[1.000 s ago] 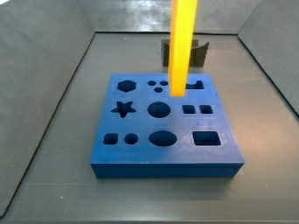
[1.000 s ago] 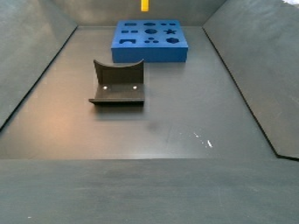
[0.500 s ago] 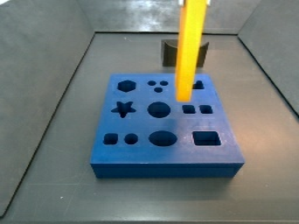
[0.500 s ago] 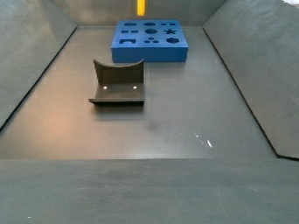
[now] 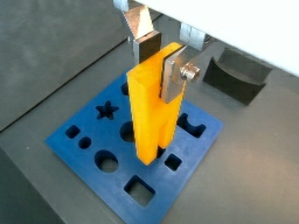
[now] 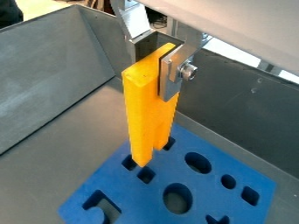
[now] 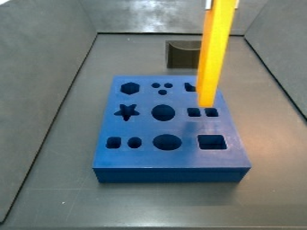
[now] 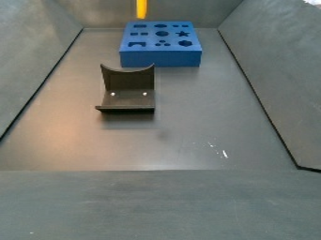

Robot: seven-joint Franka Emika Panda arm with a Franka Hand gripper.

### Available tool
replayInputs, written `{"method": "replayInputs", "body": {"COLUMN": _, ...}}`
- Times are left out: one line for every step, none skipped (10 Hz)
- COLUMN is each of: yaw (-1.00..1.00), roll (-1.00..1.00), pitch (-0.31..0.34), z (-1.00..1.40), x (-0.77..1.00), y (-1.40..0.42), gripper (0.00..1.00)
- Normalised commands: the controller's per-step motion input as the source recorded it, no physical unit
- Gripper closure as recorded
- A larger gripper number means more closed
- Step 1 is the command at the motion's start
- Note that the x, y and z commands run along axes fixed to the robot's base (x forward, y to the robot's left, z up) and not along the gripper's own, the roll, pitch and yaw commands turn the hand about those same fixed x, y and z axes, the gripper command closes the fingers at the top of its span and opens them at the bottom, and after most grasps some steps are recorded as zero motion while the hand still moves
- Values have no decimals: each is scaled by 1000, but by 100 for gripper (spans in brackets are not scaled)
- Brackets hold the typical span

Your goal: Insert the double-square object.

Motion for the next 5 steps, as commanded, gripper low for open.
{"method": "replayInputs", "body": {"yaw": -166, "roll": 94, "pitch": 103, "z": -31, "x": 883, "y": 20, "gripper": 100}}
{"method": "replayInputs", "body": {"yaw": -460, "roll": 154, "pitch": 139, "z": -171, "x": 471, "y": 120, "gripper": 100}}
{"method": "replayInputs", "body": {"yaw": -663, "roll": 94, "pitch": 190, "z": -77, "x": 126, "y": 149, "gripper": 100}}
{"method": "replayInputs", "body": {"yaw": -646, "roll": 73, "pitch": 243, "z": -17, "x": 80, "y": 123, "gripper": 100}}
{"method": "replayInputs", "body": {"yaw": -689, "roll": 56, "pitch": 209, "z": 0, "x": 77, "y": 109, "gripper": 100}}
